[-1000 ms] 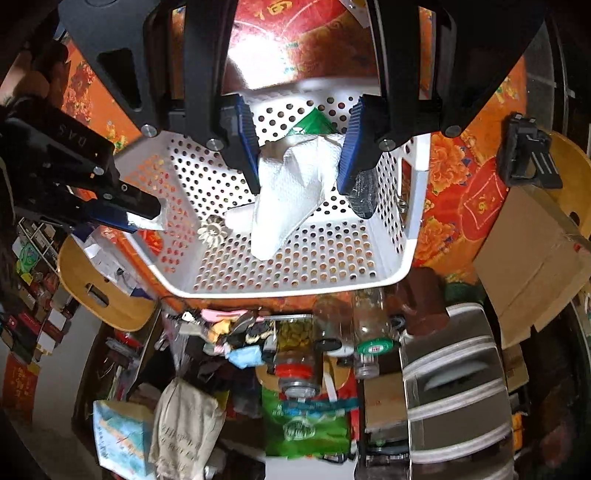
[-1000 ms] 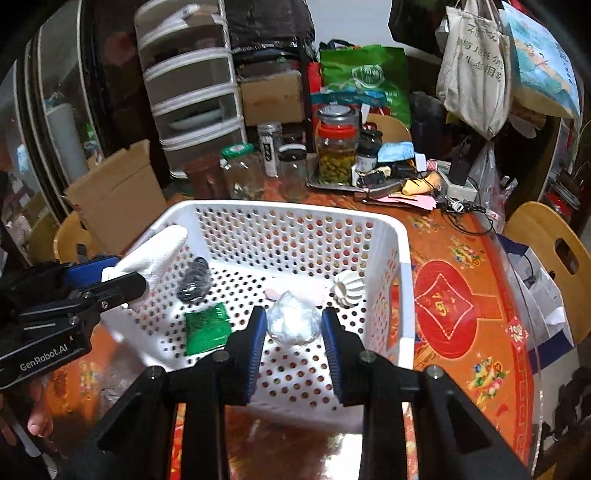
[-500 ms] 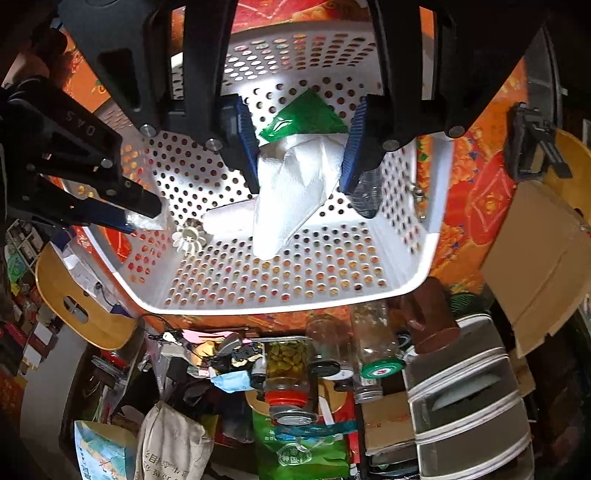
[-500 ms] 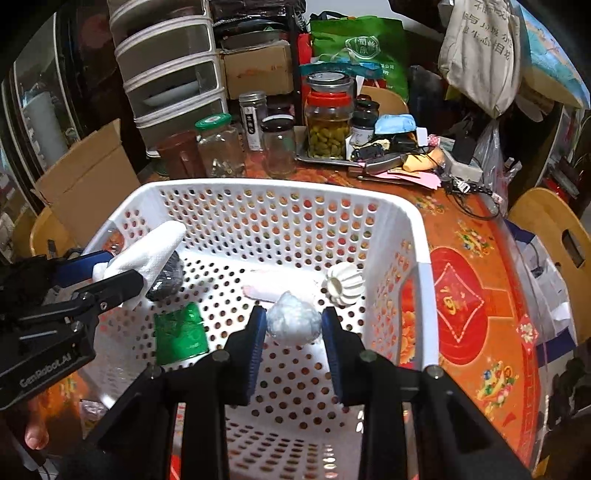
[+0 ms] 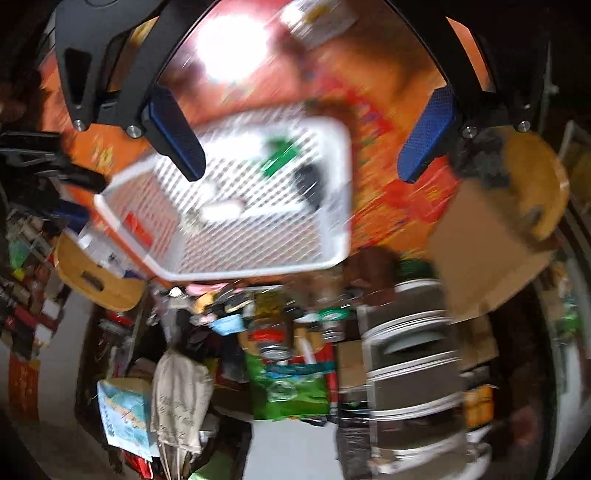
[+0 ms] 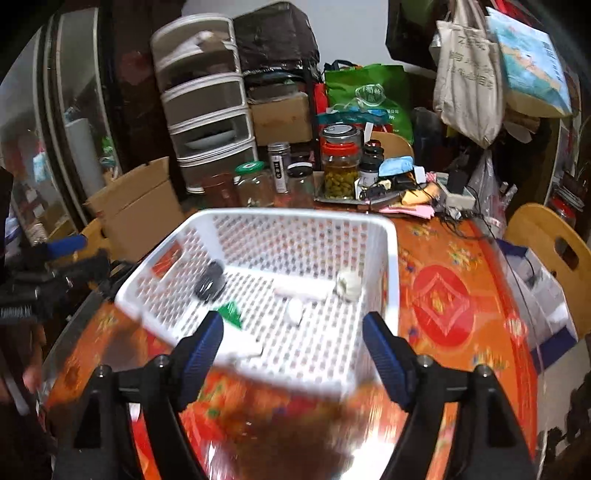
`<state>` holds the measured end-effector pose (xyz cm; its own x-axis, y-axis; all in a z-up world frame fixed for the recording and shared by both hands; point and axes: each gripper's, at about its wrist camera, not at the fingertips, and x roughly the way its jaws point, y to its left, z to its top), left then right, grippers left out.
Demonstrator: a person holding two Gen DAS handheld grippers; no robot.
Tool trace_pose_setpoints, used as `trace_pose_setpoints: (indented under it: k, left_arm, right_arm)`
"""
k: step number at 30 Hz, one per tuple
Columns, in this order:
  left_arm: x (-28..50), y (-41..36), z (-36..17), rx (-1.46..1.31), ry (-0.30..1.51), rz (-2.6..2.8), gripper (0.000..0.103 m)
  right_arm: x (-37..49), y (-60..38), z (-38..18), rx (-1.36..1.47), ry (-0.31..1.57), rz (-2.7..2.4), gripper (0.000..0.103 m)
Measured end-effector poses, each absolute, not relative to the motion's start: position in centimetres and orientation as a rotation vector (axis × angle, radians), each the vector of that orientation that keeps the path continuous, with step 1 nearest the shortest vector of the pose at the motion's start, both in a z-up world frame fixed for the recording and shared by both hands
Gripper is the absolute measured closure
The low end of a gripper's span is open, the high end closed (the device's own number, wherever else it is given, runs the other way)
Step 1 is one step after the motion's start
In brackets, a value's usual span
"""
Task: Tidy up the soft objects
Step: 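Withdraw both tools from the basket, then grasp the white printed packet with the left tool while the right tool grasps the clear plastic bag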
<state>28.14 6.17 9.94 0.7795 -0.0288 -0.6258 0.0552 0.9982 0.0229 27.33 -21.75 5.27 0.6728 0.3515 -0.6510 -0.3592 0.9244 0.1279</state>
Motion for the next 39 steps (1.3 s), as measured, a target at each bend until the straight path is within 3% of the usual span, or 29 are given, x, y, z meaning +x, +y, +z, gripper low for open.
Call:
trace_pose_setpoints:
  k: [9,21,24,29,33,35,36,37,39]
  left_arm:
    - [19.8,12.9,-2.2,-0.143,0.882,0.008,0.000]
    - [20.9,9.5,-7.8,-0.036,0.970,-0.006,0.004]
    - [21.2,8.9,-8.2,-0.022,0.971,-0.016,0.008]
    - [20.9,8.3,-8.0,-0.010,0.951,-0.029,0.018]
    - [20.4,8.0,-7.7,-0.001,0.927,-0.041,0.030]
    - [19.9,7.7,-7.5,0.011,0.912,-0.044,0.041]
    - [19.7,7.4,-7.4,0.025,0.903,-0.039,0.044]
    - [19.5,7.2,-7.3,0.026,0.896,-0.051,0.064]
    - [19.2,6.5,-7.2,0.058,0.886,-0.057,0.072]
  right_arm:
    - [18.6,-20.9,-5.4,0.082,0.874,0.486,0.017]
    - [19.1,-16.7,-7.3,-0.028,0.920,0.498,0.017]
    - [19.4,-16.1,-7.4,-0.059,0.919,0.481,0.022]
    - [19.8,-14.9,-7.5,-0.120,0.914,0.476,0.037]
    - [19.8,-14.5,-7.5,-0.138,0.908,0.486,0.058]
    - [19.9,-14.3,-7.5,-0.134,0.908,0.492,0.069]
    - [19.8,-14.4,-7.5,-0.131,0.908,0.497,0.069]
    - [19.8,-14.4,-7.5,-0.131,0.908,0.501,0.069]
    - [19.7,-14.4,-7.5,-0.135,0.907,0.501,0.070]
